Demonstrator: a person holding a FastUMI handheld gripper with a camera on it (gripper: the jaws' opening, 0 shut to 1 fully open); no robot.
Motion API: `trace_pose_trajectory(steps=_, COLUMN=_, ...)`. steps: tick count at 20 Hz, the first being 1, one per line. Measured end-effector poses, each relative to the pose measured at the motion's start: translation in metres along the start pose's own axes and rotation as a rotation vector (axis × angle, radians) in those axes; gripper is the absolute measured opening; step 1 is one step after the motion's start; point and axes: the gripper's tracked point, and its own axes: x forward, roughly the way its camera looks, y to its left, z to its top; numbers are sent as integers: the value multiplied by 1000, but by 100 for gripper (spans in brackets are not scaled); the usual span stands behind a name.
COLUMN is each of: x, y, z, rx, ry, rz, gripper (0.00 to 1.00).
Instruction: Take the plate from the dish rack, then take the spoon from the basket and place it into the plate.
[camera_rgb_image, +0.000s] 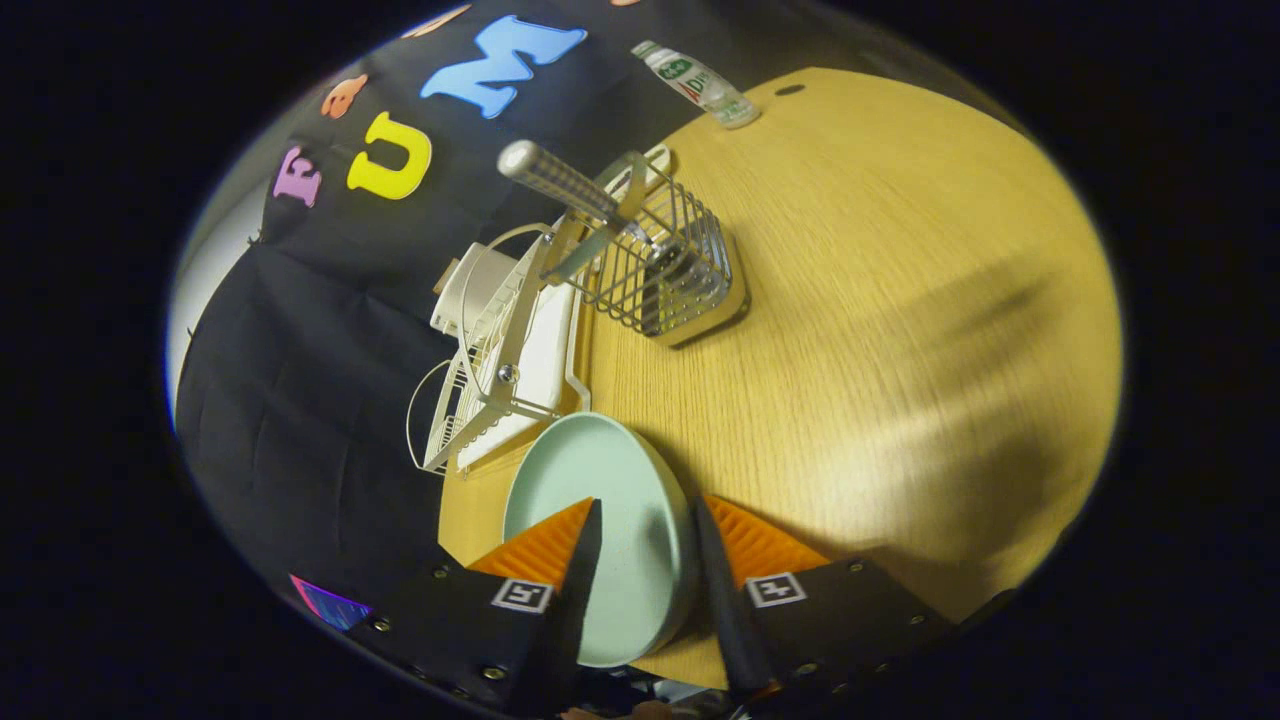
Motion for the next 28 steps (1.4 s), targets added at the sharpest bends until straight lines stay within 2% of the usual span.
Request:
trace_pose_trajectory(steps=1, x=-9, y=-3, z=10, rx=-68, ry=-36, rz=-29, gripper=66)
trace_pose_trajectory(steps=8, x=-75, y=7, z=84, rx=-447, ry=-423, rz=-115, gripper=66)
trace_pose_trajectory(steps=13, x=-86, y=20, z=112, rx=-626, ry=-626, rz=-118, gripper=66)
trace_pose_trajectory(steps=16, x=-77, y=25, z=126, rx=-658, ry=-701, rz=-124, gripper=66)
trace_pose_trajectory(steps=26, x=-36, y=25, z=168, rx=-674, ry=-810, rz=-134, gripper=66)
trace_pose_trajectory(steps=27, x=-34, y=23, z=170, rx=-675, ry=-813, rz=-141, gripper=60)
trace_pose_trajectory(steps=28, x=-32, y=22, z=172, rx=-673, ry=-821, rz=-144, gripper=60)
